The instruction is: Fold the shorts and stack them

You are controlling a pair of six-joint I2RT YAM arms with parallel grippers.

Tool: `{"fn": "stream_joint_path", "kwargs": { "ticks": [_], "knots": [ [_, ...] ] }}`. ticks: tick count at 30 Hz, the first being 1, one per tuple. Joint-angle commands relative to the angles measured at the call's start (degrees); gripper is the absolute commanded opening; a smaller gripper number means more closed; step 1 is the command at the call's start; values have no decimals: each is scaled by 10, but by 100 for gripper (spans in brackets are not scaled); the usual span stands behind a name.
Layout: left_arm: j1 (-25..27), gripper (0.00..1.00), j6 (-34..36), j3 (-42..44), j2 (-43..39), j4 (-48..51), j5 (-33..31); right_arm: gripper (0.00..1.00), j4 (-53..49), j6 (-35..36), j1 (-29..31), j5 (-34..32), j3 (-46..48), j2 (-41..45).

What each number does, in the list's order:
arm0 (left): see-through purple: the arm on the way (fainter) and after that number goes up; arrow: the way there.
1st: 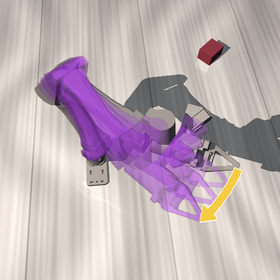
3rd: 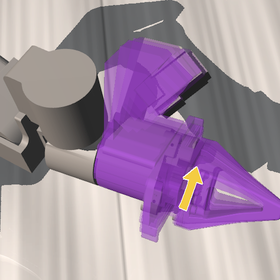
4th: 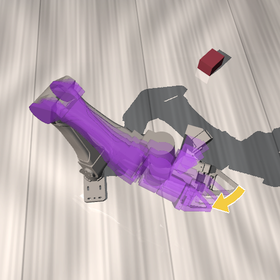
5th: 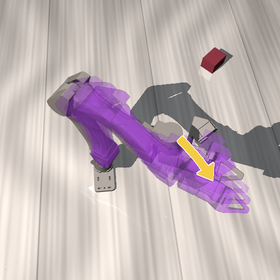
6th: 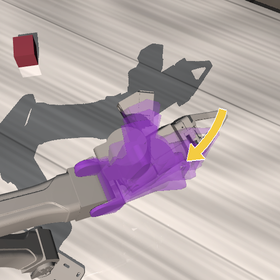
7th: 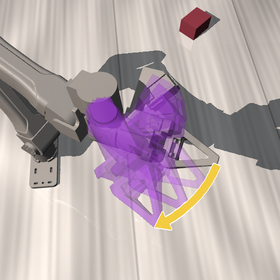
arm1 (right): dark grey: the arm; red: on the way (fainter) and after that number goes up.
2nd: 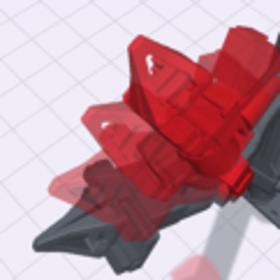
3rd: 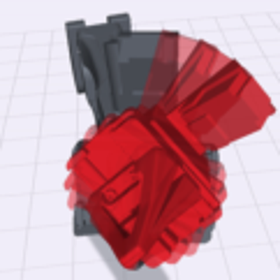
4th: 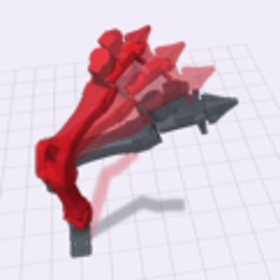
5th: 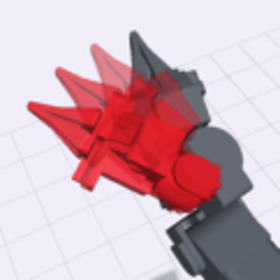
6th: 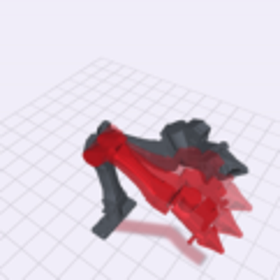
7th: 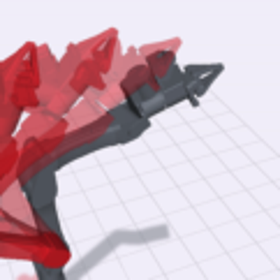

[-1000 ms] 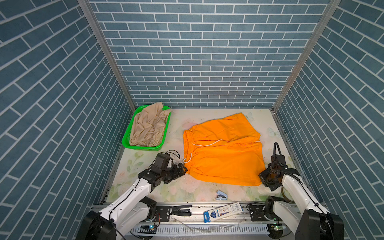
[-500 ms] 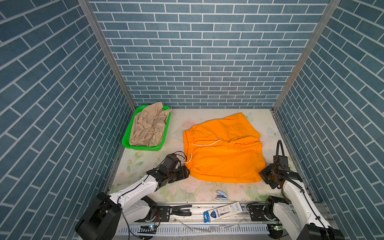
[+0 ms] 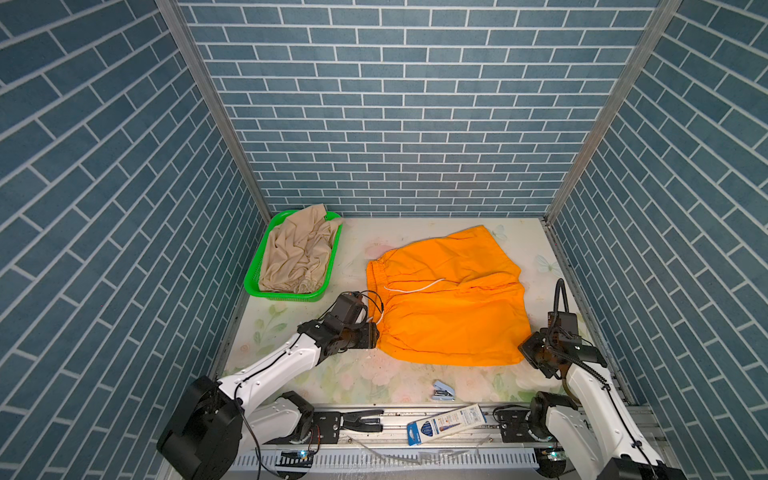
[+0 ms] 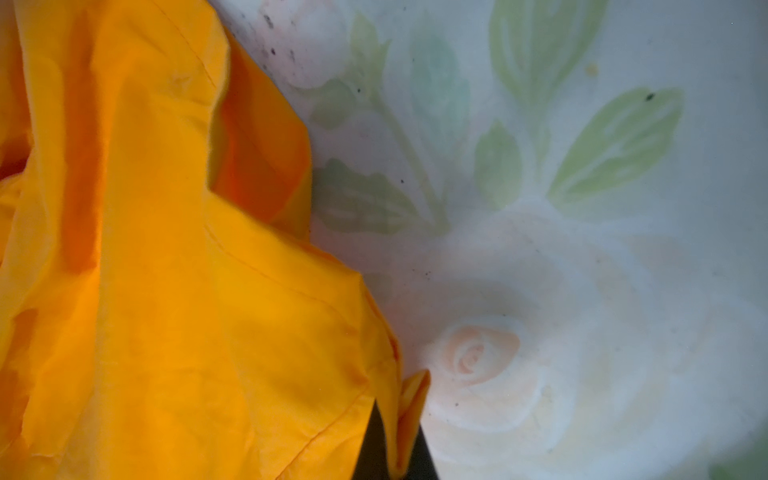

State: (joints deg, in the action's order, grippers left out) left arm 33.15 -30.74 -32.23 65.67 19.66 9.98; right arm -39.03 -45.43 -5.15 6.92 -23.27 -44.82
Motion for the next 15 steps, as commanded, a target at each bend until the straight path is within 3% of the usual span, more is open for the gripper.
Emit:
{"fn": "stream_joint_path", "kwargs": {
  "ticks": [1,6,11,15],
  "knots": [
    [3,62,28,-6,24,28,24,0,-18,19,3,-2,-18,10],
    [4,59,38,-1,47,4,34,0,-17,31,3,-7,-23,8],
    [3,41,61,-14,82,-15,55,0,-16,35,3,-5,-29,9],
    [4,32,64,-21,98,-18,72,0,-22,37,3,0,-34,7]
  ]
}}
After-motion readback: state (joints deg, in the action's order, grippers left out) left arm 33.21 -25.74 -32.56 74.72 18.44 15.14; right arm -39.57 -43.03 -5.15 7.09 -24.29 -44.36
